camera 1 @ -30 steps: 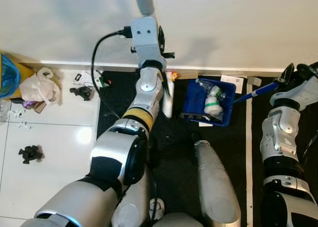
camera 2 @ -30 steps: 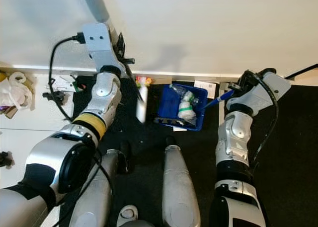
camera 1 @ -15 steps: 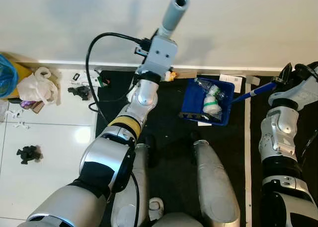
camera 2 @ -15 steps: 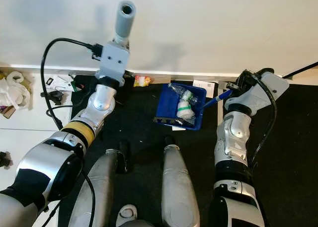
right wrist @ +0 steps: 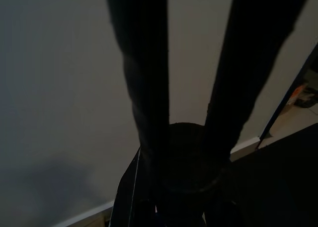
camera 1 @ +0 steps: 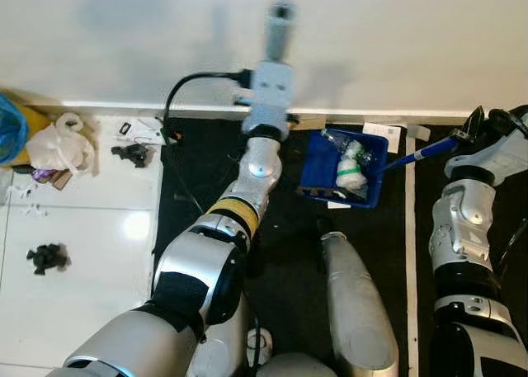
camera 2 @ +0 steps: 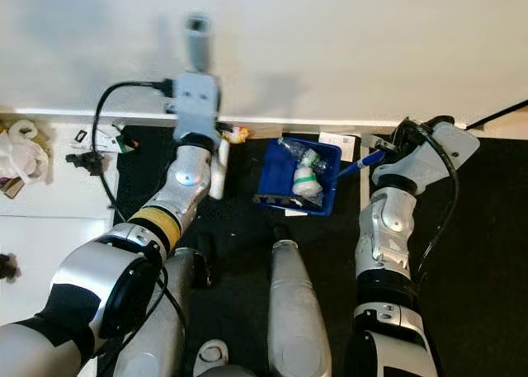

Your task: Sweep floor

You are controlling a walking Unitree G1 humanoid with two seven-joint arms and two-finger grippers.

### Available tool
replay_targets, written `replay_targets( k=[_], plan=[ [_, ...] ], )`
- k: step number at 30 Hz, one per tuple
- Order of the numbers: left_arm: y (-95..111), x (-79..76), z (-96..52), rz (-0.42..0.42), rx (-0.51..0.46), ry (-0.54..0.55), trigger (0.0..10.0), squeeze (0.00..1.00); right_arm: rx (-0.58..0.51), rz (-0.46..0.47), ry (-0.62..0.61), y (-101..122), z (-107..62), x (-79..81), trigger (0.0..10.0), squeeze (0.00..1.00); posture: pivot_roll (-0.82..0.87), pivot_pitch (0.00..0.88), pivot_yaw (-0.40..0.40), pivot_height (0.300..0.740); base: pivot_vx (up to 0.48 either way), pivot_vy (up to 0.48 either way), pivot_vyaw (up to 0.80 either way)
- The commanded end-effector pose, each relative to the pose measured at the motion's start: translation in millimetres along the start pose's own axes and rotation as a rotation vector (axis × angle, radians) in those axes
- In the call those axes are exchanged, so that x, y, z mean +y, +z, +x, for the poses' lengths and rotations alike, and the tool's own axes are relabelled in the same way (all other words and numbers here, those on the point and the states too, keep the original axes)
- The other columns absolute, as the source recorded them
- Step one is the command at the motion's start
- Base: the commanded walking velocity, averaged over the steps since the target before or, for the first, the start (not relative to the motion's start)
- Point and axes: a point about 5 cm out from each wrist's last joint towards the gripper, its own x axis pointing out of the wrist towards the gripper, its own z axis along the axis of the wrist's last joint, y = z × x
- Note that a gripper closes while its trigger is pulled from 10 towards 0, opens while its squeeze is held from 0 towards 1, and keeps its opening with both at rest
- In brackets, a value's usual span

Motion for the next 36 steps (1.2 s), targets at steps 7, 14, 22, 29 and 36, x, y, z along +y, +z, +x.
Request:
replay_targets(
  k=[7, 14, 22, 29, 36],
  plan=[
    [-8, -37.8, -11.6, -0.352, 0.250, 0.184, 10.0, 0.00, 0.144, 0.040, -0.034, -28, -19.5, -2.7, 10.0, 0.00, -0.14, 0.552, 0.051, 0.740, 0.000, 0.000, 0.00],
    [-2, -35.8, -4.7, -0.534, 0.297, 0.265, 10.0, 0.00, 0.144, 0.048, -0.039, -28, -18.4, -2.9, 10.0, 0.00, -0.14, 0.537, 0.049, 0.740, 0.000, 0.000, 0.00],
    [29, -13.3, 23.7, -0.671, 0.177, 0.229, 10.0, 0.00, 0.156, 0.076, -0.067, -32, -8.7, -7.1, 10.0, 0.00, -0.07, 0.385, 0.060, 0.740, 0.000, 0.000, 0.00],
    [43, 24.3, 31.8, -0.333, -0.080, -0.062, 10.0, 0.00, 0.209, 0.076, -0.038, -44, -6.5, 0.5, 10.0, 0.00, -0.01, 0.264, 0.044, 0.740, 0.000, 0.000, 0.00],
    [36, 81.9, 22.8, -0.014, -0.148, -0.282, 10.0, 0.00, 0.252, 0.082, 0.000, -53, -8.7, 11.3, 10.0, 0.00, 0.04, 0.174, 0.015, 0.740, 0.000, 0.000, 0.00]
  ],
)
